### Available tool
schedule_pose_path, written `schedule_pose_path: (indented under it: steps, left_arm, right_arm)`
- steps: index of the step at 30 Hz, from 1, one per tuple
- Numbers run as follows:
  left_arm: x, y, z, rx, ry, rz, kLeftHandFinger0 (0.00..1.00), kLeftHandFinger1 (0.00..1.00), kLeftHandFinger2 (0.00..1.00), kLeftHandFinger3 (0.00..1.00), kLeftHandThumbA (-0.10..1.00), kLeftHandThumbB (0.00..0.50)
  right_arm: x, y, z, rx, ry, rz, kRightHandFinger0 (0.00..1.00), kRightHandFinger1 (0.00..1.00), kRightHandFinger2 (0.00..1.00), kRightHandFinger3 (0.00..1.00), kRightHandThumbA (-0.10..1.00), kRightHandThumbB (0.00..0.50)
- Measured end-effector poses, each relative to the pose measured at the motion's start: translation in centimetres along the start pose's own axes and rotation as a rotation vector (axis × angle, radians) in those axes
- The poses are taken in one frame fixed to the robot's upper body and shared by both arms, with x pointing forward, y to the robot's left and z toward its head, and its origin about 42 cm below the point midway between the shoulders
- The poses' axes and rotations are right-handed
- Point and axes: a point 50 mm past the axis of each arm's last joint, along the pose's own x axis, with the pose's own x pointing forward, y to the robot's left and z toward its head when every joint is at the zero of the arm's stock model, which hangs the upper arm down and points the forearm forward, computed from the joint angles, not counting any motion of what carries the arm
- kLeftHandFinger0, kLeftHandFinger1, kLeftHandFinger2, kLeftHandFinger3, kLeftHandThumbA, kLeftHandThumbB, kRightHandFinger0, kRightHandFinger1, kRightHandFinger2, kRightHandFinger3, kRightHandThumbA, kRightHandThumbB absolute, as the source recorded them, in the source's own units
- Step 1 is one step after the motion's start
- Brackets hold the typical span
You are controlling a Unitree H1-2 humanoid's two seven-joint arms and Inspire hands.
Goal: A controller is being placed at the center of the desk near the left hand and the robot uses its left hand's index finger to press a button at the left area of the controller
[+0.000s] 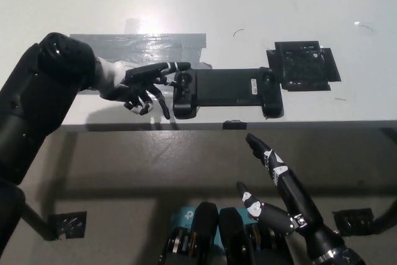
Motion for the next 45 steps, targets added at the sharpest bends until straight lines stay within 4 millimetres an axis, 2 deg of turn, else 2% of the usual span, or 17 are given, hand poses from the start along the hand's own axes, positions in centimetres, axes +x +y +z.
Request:
schedule_pose_path:
  steps: [6, 9, 11, 14, 17, 18, 21, 24, 25, 32, 36, 37, 38, 39, 40, 41, 45]
  left_arm:
    - [-0.3, -0.5, 1.0, 0.174, 0.055, 0.019, 0.0, 0.01, 0.27, 1.0, 1.0, 0.5]
    - [-0.4, -1.0, 1.4, 0.225, 0.061, 0.033, 0.0, 0.03, 0.29, 1.0, 1.0, 0.5]
    - [-0.4, -1.2, 1.4, 0.234, 0.062, 0.038, 0.0, 0.12, 0.42, 1.0, 1.0, 0.5]
    - [-0.5, -1.4, 1.5, 0.24, 0.061, 0.044, 0.0, 0.18, 0.45, 1.0, 1.0, 0.5]
    - [-0.6, -1.4, 1.5, 0.232, 0.058, 0.048, 0.08, 0.26, 0.5, 1.0, 1.0, 0.5]
    - [-0.7, -1.4, 1.5, 0.228, 0.055, 0.049, 0.03, 0.21, 0.45, 1.0, 1.0, 0.5]
    - [-1.1, -1.1, 1.1, 0.177, 0.024, 0.055, 0.03, 0.26, 0.5, 1.0, 1.0, 0.5]
    - [-1.8, -0.9, 0.4, 0.083, -0.047, 0.043, 0.0, 0.14, 0.41, 1.0, 1.0, 0.455]
    - [-2.1, -0.9, 0.2, 0.049, -0.088, 0.033, 0.0, 0.13, 0.41, 1.0, 1.0, 0.475]
    - [-5.2, -0.1, 1.3, -0.037, -0.316, 0.04, 0.07, 0.26, 0.53, 1.0, 1.0, 0.46]
    - [-7.4, -0.2, 2.0, -0.026, -0.429, 0.052, 0.18, 0.38, 0.66, 1.0, 1.0, 0.446]
    - [-7.8, -0.4, 2.0, -0.024, -0.45, 0.055, 0.27, 0.4, 0.63, 1.0, 1.0, 0.447]
    - [-8.4, -0.8, 1.6, -0.027, -0.487, 0.068, 0.42, 0.38, 0.51, 1.0, 1.0, 0.421]
    - [-8.9, -1.1, 1.6, -0.025, -0.515, 0.077, 0.67, 0.48, 0.56, 1.0, 1.0, 0.391]
    - [-9.4, -1.9, 1.1, -0.031, -0.559, 0.098, 0.9, 0.72, 0.74, 1.0, 1.0, 0.352]
    - [-9.6, -2.4, 0.8, -0.036, -0.579, 0.108, 1.0, 0.97, 0.94, 1.0, 1.0, 0.335]
    - [-8.8, -7.6, -2.6, -0.115, -0.669, 0.165, 1.0, 1.0, 1.0, 1.0, 1.0, 0.312]
  right_arm:
    - [0.1, 0.0, 0.1, -0.001, -0.003, 0.001, 1.0, 1.0, 1.0, 1.0, 0.48, 0.241]
    - [0.2, -0.1, 0.1, -0.002, -0.005, 0.002, 1.0, 1.0, 1.0, 1.0, 0.47, 0.245]
    - [0.2, -0.1, 0.1, -0.002, -0.006, 0.003, 1.0, 1.0, 1.0, 1.0, 0.46, 0.247]
    - [0.3, 0.0, 0.1, -0.003, -0.006, 0.005, 1.0, 1.0, 1.0, 1.0, 0.45, 0.245]
    - [0.3, -0.1, 0.2, -0.003, -0.007, 0.006, 1.0, 1.0, 1.0, 1.0, 0.45, 0.248]
    - [0.3, -0.1, 0.2, -0.003, -0.008, 0.006, 1.0, 1.0, 1.0, 1.0, 0.45, 0.243]
    - [0.4, -0.1, 0.2, -0.004, -0.01, 0.008, 1.0, 1.0, 1.0, 1.0, 0.46, 0.248]
    - [0.4, -0.1, 0.2, -0.006, -0.01, 0.009, 1.0, 1.0, 1.0, 1.0, 0.46, 0.246]
    - [0.5, -0.1, 0.3, -0.006, -0.011, 0.01, 1.0, 1.0, 1.0, 1.0, 0.47, 0.241]
    - [0.5, -0.1, 0.2, -0.005, -0.008, 0.01, 1.0, 1.0, 1.0, 1.0, 0.42, 0.225]
    - [0.4, -0.1, 0.1, -0.004, -0.005, 0.01, 1.0, 1.0, 1.0, 1.0, 0.44, 0.229]
    - [0.4, -0.1, 0.1, -0.004, -0.005, 0.01, 1.0, 1.0, 1.0, 1.0, 0.44, 0.23]
    - [0.4, -0.1, 0.1, -0.005, -0.004, 0.011, 1.0, 1.0, 1.0, 1.0, 0.45, 0.232]
    - [0.4, -0.1, 0.1, -0.006, -0.004, 0.011, 1.0, 1.0, 1.0, 1.0, 0.45, 0.233]
    - [0.4, -0.2, 0.0, -0.007, -0.004, 0.011, 1.0, 1.0, 1.0, 1.0, 0.45, 0.235]
    - [0.4, -0.2, 0.0, -0.007, -0.003, 0.011, 1.0, 1.0, 1.0, 1.0, 0.45, 0.24]
    - [0.4, -0.1, -0.2, -0.005, 0.004, 0.013, 1.0, 1.0, 1.0, 1.0, 0.56, 0.221]
